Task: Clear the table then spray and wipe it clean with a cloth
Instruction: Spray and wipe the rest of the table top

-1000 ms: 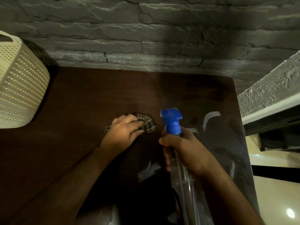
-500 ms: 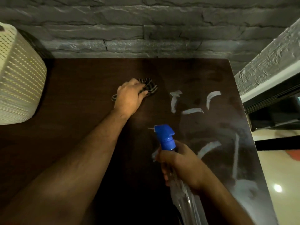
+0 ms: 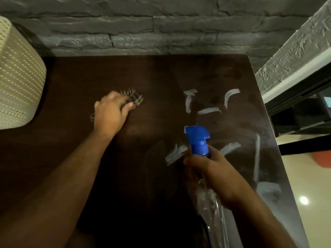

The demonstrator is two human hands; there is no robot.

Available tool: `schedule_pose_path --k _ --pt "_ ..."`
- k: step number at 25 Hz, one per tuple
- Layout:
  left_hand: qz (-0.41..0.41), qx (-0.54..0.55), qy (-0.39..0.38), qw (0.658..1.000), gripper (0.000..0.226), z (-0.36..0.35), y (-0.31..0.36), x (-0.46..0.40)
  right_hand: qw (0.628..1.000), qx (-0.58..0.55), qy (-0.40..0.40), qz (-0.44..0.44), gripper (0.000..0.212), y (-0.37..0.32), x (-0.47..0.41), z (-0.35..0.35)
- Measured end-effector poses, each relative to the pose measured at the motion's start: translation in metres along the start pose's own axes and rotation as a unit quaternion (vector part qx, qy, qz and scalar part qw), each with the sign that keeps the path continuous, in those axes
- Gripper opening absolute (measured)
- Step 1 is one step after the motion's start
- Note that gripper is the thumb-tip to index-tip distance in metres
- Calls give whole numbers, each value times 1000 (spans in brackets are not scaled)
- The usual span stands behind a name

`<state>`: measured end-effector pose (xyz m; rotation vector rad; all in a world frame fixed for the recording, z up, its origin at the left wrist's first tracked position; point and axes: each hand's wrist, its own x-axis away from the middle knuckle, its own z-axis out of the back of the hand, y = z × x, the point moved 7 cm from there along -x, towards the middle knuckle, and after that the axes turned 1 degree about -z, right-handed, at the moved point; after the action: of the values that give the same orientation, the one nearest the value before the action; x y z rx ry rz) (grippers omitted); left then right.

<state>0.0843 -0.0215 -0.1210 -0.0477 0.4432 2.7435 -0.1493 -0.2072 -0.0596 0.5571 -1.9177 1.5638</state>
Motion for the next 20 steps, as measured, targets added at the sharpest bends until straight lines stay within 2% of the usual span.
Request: schedule_pose_path --k 1,2,4,5,6,8,10,11,13,14,16,18,20 --pt "48 4 10 999 32 -3 2 -24 1000 0 0 1 16 2 0 -2" --pt "57 3 2 998 33 -11 22 -38 1000 -4 0 4 16 5 2 -3" --pt "-9 3 -49 999 33 -27 85 -20 1000 -11 -4 13 14 8 5 -6" --pt "-62 14 -89 994 34 -34 108 17 1000 -14 -13 16 13 9 10 -8" --pt "-119 26 -117 986 33 -33 118 61 999 -14 -24 18 13 10 14 -9" --pt "-151 45 -99 982 32 -14 96 131 999 -10 -38 14 21 12 21 -7" --pt "-101 28 -34 994 34 2 48 119 999 -9 -45 9 24 16 25 -3" --pt "-45 14 -15 999 34 3 29 91 999 -5 -44 10 22 18 26 0" --pt "45 11 31 998 31 -1 20 22 999 1 -41 7 18 21 26 2" --pt "63 2 31 998 31 -8 35 1 999 0 -39 6 18 24 25 3" --pt "23 0 -2 1000 32 -25 90 5 999 -6 -40 5 17 26 24 5" --pt "-91 9 -49 995 35 -33 130 73 998 -9 -56 -2 17 26 29 4" --pt "-123 31 -45 991 39 -21 114 143 998 -5 -69 -5 18 27 34 5"
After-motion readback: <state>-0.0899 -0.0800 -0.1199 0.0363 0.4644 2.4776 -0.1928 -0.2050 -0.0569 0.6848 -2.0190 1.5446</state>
